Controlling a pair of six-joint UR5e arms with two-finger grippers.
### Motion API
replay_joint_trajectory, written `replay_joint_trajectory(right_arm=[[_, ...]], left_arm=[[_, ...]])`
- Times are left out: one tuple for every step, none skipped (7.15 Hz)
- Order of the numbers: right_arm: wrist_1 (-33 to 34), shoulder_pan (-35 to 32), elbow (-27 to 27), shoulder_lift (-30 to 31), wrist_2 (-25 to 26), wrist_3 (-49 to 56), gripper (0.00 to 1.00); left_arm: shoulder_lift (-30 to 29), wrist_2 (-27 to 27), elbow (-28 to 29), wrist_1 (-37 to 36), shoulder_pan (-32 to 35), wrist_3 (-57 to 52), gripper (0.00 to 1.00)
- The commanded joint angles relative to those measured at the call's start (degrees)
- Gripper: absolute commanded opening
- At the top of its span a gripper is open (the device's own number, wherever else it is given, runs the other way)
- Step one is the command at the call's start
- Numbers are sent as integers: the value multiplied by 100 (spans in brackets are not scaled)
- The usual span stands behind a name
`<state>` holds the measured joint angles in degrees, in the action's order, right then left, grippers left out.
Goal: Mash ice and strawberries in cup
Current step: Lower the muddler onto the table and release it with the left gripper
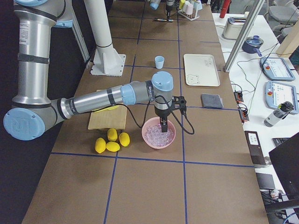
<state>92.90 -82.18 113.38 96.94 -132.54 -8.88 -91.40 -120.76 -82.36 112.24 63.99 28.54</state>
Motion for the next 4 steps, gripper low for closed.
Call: replay_joint_trajectory(right_arm=[[0,0,0,0,0,0,100],[0,0,0,-9,0,0,100],[17,0,-9,-26,0,0,100],[18,-9,-9,-26,-9,18,100]], left_arm=[[0,0,-8,0,0,-6,93],[8,-61,-69,0,9,-67,93],[26,-375,-374,-61,35,-103,93],[35,-648,-647,-105,209,-112,99]])
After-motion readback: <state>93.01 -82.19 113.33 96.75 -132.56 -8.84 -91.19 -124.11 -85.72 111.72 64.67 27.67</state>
